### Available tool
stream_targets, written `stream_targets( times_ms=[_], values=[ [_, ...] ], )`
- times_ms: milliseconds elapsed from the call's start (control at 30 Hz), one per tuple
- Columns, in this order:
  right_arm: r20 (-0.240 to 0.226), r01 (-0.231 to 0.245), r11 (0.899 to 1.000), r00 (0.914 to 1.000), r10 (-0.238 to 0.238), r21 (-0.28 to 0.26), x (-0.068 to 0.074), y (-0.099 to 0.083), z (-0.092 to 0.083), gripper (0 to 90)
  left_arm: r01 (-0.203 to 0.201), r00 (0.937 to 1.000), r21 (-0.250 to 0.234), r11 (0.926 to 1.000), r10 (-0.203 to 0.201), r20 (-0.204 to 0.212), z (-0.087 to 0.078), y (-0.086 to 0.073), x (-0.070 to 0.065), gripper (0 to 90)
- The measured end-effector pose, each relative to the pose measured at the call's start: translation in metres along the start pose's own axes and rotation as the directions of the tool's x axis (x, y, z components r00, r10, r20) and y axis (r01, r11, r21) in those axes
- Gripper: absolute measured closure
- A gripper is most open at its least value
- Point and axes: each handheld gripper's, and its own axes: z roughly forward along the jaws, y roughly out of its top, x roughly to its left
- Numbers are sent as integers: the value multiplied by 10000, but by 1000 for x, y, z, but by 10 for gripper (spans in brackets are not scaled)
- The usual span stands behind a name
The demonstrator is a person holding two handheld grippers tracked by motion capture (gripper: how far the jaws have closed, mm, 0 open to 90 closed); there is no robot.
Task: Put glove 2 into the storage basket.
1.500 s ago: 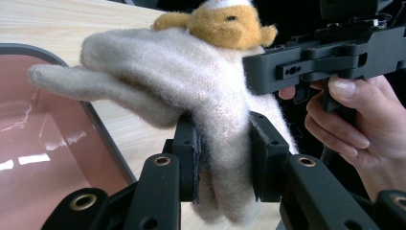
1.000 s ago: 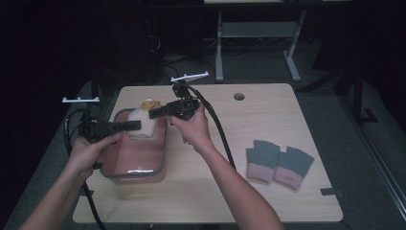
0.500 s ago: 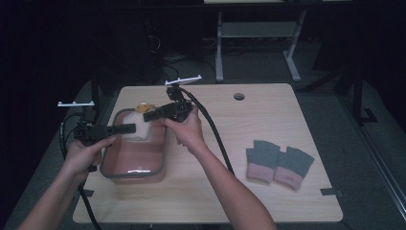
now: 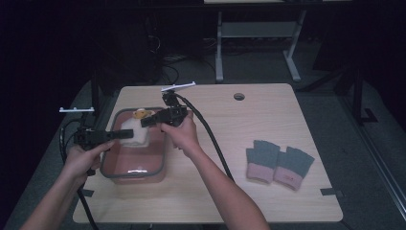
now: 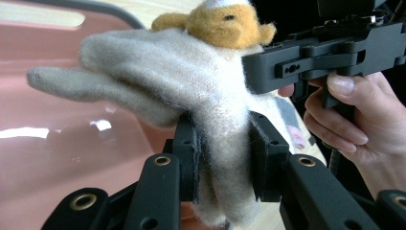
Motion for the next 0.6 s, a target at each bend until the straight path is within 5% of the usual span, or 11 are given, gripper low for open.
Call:
stream_targets(
  times_ms=[600],
  values=[
    [-147, -766, 9961, 9969, 772, 433, -38, -21, 26, 832, 168, 9969, 760, 9970, -109, -783, 18, -16, 19, 682]
  ],
)
